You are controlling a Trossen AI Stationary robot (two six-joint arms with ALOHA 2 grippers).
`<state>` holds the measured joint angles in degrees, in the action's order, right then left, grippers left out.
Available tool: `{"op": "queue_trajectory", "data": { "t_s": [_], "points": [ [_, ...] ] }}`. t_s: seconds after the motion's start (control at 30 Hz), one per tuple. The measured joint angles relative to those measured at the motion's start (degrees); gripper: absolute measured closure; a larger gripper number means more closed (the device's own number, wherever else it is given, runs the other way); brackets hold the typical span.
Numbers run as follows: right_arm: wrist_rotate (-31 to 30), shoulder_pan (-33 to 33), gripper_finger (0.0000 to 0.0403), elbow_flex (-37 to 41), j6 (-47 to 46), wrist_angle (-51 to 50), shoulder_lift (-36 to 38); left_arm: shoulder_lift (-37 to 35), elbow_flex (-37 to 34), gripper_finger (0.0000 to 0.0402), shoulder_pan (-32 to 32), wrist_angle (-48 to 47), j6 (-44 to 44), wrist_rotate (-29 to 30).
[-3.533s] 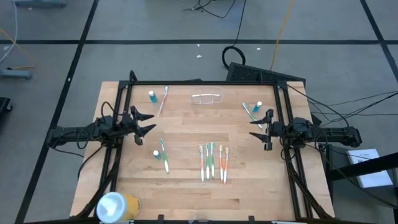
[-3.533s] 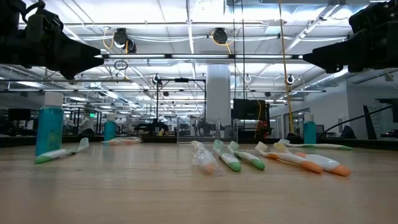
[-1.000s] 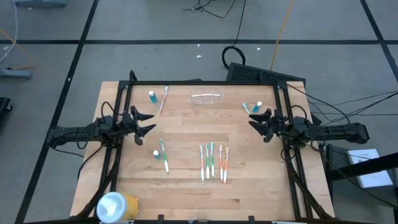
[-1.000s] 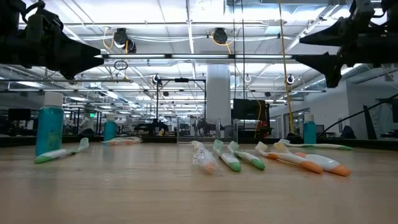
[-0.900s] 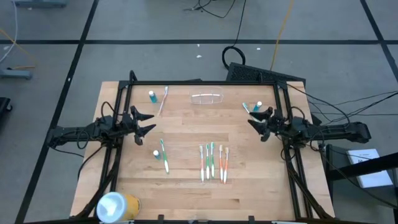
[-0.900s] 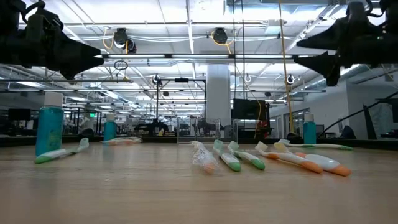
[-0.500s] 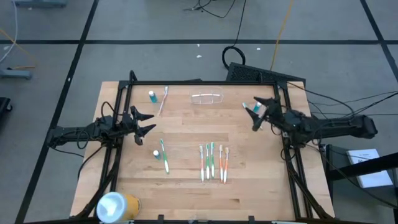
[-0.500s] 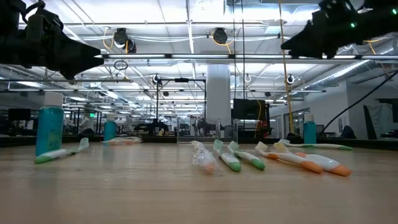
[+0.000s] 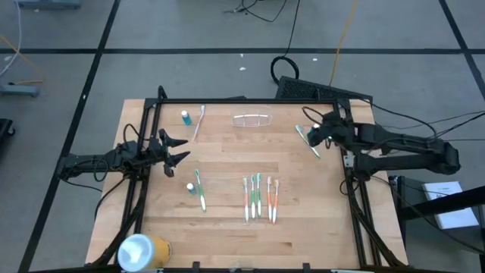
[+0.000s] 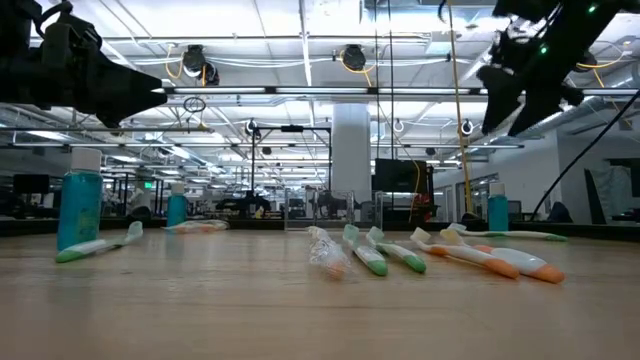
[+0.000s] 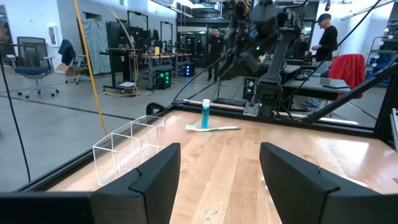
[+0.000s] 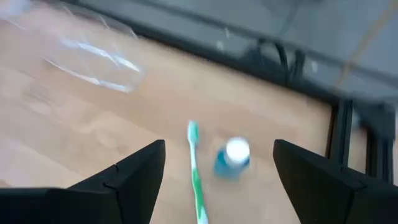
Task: Pick & Place toothbrushing station
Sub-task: Put the blue mouthwash into the transparent organizer
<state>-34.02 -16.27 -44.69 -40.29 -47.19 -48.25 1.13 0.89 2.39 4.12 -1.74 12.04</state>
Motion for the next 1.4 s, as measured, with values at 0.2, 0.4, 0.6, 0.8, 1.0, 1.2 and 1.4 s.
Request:
{"op": "queue_trajectory", "data": {
  "t_s": [0.2, 0.4, 0.6, 0.8, 1.0, 1.2, 1.4],
  "points": [
    [11.1, -11.7, 0.0109, -1.7, 5.5, 1.1, -6.7, 0.0, 0.0, 0.0174, 0.0, 0.0, 0.0, 0.0],
    [20.8, -21.7, 0.0109, -4.3, 11.4, 1.6, -12.8, 0.0, 0.0, 0.0174, 0.0, 0.0, 0.0, 0.0],
    [22.1, -23.9, 0.0109, -4.2, 12.7, 2.0, -16.8, 0.0, 0.0, 0.0174, 0.0, 0.0, 0.0, 0.0],
    [22.2, -23.9, 0.0109, -4.2, 12.7, 3.2, -19.8, 0.0, 0.0, 0.0174, 0.0, 0.0, 0.0, 0.0],
    [22.2, -23.9, 0.011, -4.2, 12.6, 3.6, -21.6, 0.0, 0.0, 0.0174, 0.0, 0.0, 0.0, 0.0],
    [22.1, -24.3, 0.0135, -4.2, 12.5, 3.7, -22.7, 0.0, 0.0, 0.0174, 0.0, 0.0, 0.0, 0.0],
    [22.1, -24.3, 0.0166, -4.2, 12.6, 3.7, -22.7, 0.0, 0.0, 0.0174, 0.0, 0.0, 0.0, 0.0]
  ]
}}
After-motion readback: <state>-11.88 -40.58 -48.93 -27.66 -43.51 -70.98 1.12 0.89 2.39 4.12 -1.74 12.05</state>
